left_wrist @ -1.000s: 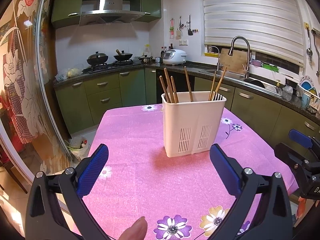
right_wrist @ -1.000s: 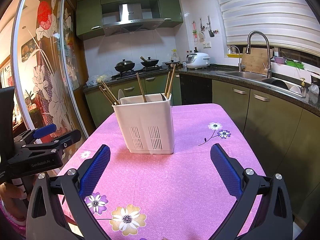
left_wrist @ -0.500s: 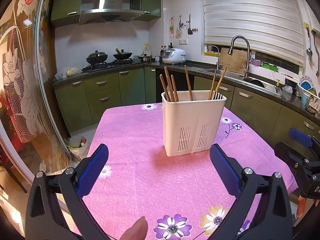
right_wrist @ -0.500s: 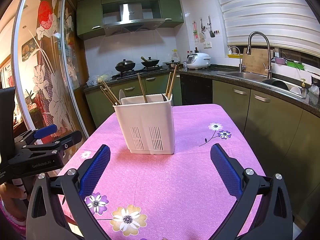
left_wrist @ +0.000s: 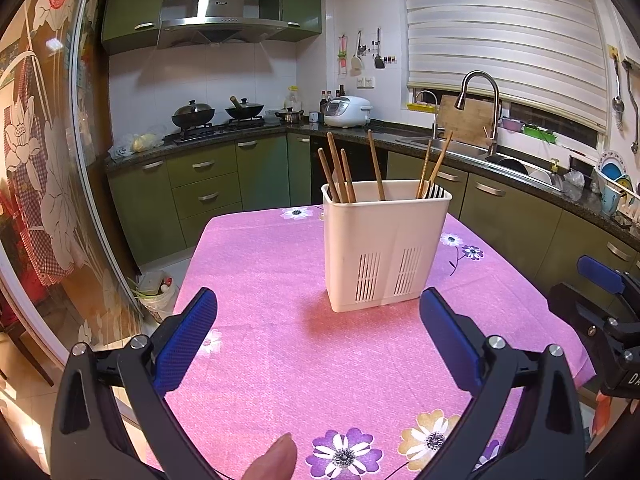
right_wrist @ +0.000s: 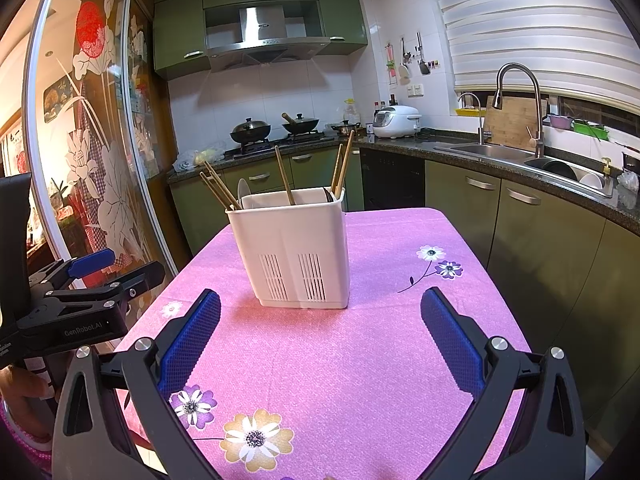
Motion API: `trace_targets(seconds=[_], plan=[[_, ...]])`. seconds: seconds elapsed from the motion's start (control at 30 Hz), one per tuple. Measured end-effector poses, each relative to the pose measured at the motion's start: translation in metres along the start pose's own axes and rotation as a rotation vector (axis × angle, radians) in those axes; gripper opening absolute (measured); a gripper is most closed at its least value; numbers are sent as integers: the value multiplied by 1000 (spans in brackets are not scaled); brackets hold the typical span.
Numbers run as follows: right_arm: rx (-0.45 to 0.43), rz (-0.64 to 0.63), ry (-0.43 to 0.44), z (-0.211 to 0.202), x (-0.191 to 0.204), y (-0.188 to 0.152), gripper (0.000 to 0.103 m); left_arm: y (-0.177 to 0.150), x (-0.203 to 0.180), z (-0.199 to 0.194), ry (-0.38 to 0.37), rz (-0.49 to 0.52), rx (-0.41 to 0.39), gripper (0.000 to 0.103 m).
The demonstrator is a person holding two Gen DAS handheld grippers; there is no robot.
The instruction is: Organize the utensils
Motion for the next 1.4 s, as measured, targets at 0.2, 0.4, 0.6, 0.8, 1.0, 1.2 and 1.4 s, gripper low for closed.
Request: trace_targets(seconds=[0.2,0.4,0.6,0.8,1.0,1.2,1.4], plan=[[2,0,1,0,0,0,99,-2,0,0,0,0,3,96],[5,1,2,1,1,-1,99,-4,2,0,3,-5,4,96],[7,0,2,2,2,-1,99,-3,4,1,10,-10,6,96],[9,0,3,2,1,-3,99,-3,6,2,18,-19,9,96],[12,-2,2,4,1,-6,99,-4,8,-1,50,-24,-27,96],[14,0,2,6,0,-8,99,-2,8,-1,40,-17,-22,96],[13,-2,-1,6,0,-9,99,0,7,0,35,-11,-15,96]])
Point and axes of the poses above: each gripper's, at about its wrist camera, not at the fingertips, and z roughly the way its jaws point, x to its left, y to its top, the point moved 3 cm from there along z, roughly the way its jaws point, and after that the axes turned 14 degrees about y, right-handed, at the moved point
